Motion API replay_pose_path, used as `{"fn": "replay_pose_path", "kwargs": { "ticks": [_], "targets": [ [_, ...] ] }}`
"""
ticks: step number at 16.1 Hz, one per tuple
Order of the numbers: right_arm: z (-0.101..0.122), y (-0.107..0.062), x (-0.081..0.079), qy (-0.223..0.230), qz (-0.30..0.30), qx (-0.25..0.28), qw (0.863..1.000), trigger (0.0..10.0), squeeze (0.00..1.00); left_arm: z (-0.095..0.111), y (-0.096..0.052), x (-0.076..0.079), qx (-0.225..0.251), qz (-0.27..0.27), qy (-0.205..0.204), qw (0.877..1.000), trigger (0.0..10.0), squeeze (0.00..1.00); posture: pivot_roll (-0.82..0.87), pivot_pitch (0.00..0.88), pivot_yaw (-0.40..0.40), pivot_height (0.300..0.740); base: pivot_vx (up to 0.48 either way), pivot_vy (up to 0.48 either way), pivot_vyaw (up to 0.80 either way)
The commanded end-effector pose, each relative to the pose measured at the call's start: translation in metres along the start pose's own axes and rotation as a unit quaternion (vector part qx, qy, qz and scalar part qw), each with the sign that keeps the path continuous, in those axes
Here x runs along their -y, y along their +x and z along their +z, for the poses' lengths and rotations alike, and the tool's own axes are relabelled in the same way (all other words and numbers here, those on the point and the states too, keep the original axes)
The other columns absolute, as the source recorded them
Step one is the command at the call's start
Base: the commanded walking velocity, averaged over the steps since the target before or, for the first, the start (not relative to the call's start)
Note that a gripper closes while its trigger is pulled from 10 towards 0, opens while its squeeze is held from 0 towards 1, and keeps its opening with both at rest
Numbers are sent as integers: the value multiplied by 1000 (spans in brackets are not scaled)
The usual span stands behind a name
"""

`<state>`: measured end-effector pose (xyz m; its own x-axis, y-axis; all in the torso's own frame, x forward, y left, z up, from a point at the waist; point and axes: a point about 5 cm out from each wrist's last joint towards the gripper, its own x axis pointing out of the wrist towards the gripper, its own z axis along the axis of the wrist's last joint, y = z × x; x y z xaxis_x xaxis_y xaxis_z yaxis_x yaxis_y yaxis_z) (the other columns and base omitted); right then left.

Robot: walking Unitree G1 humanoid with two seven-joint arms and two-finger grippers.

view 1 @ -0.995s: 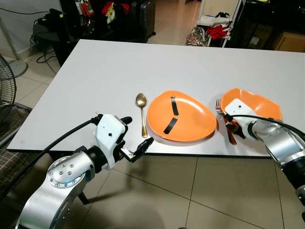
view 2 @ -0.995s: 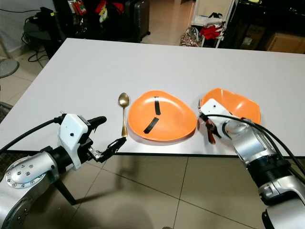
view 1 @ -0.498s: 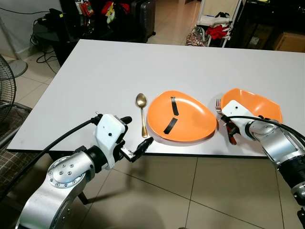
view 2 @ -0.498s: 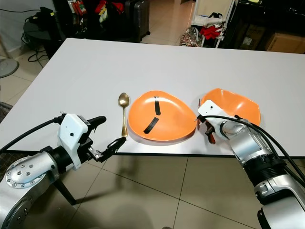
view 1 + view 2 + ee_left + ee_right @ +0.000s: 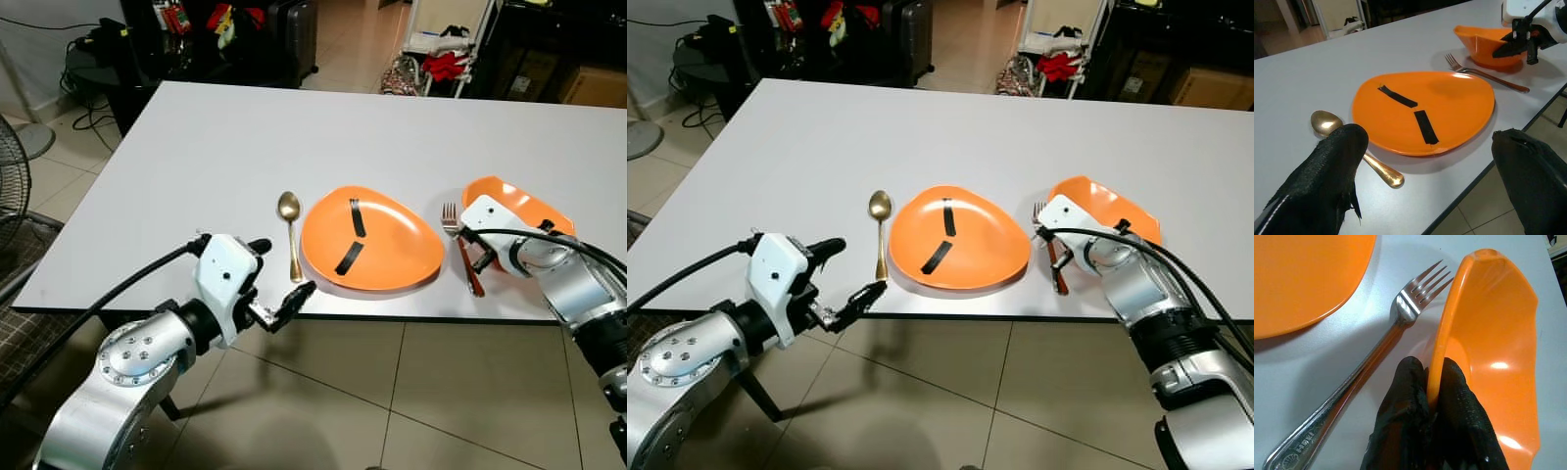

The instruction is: Setting the table

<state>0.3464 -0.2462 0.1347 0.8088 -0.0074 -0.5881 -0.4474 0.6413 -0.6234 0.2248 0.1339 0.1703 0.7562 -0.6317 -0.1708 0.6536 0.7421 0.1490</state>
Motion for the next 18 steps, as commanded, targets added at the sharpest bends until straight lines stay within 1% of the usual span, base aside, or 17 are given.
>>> {"fn": "replay_pose_path", "kwargs": {
  "ticks": [1, 2, 3, 5, 6, 7, 8, 9, 10, 11, 12, 13, 14, 15, 16, 17, 18],
  "targets": [
    [-6, 2, -4, 6, 10, -11, 1000, 0, 0, 5, 1, 4, 10, -8, 5, 1000, 10000, 0, -20, 33, -48, 740, 0, 0, 0],
    [-7, 2, -3, 3, 8, -12, 1000, 0, 0, 5, 1, 4, 10, -8, 5, 1000, 10000, 0, -20, 30, -48, 740, 0, 0, 0],
    [-7, 2, -1, -11, -1, -15, 1000, 0, 0, 4, 1, 5, 10, -8, 5, 1000, 10000, 0, -20, 27, -48, 740, 0, 0, 0],
    [-3, -1, 11, -68, -36, -20, 997, 0, 0, 4, 1, 5, 10, -7, 5, 1000, 10000, 0, -21, 19, -50, 740, 0, 0, 0],
    [5, -4, 20, -97, -59, -14, 993, 0, 0, 4, 1, 5, 10, -6, 5, 1000, 10000, 0, -21, 18, -51, 740, 0, 0, 0],
    [15, -6, 27, -116, -76, -4, 990, 0, 0, 4, 1, 5, 10, -5, 5, 1000, 10000, 0, -21, 18, -51, 740, 0, 0, 0],
    [20, -7, 30, -124, -83, 1, 989, 0, 0, 4, 1, 5, 11, -5, 5, 1000, 10000, 0, -21, 18, -51, 740, 0, 0, 0],
    [39, -10, 36, -141, -100, 26, 985, 0, 0, 4, 1, 5, 12, -4, 5, 1000, 10000, 0, -20, 15, -58, 740, 0, 0, 0],
    [45, -11, 38, -148, -107, 35, 983, 0, 0, 4, 2, 5, 12, -3, 5, 1000, 10000, 0, -17, 16, -62, 740, 0, 0, 0],
    [57, -12, 39, -160, -115, 50, 979, 0, 0, 4, 1, 4, 12, 1, 6, 1000, 10000, 0, -14, 17, -65, 740, 0, 0, 0],
    [73, -13, 36, -177, -122, 75, 974, 0, 0, 5, 1, 3, 13, 4, 7, 1000, 10000, 0, -11, 17, -68, 740, 0, 0, 0],
    [91, -14, 26, -186, -107, 111, 970, 0, 0, 5, -1, 2, 12, 7, 7, 1000, 10000, 0, -8, 17, -71, 740, 0, 0, 0],
    [107, -16, 11, -196, -83, 148, 966, 0, 0, 4, -2, 2, 10, 10, 8, 1000, 10000, 0, -5, 19, -73, 740, 0, 0, 0],
    [120, -19, -9, -213, -57, 179, 959, 0, 0, 4, -3, 0, 8, 13, 10, 1000, 10000, 0, -4, 19, -73, 740, 0, 0, 0],
    [127, -22, -25, -223, -34, 199, 954, 0, 0, 3, -4, -1, 7, 16, 10, 1000, 10000, 0, 0, 21, -75, 740, 0, 0, 0],
    [130, -25, -36, -228, -17, 209, 951, 0, 0, 3, -5, -1, 5, 17, 11, 1000, 10000, 0, 1, 24, -77, 740, 0, 0, 0],
    [132, -26, -41, -232, -10, 214, 949, 0, 0, 3, -5, -1, 5, 17, 11, 1000, 10000, 0, 1, 24, -77, 740, 0, 0, 0]
  ]
}}
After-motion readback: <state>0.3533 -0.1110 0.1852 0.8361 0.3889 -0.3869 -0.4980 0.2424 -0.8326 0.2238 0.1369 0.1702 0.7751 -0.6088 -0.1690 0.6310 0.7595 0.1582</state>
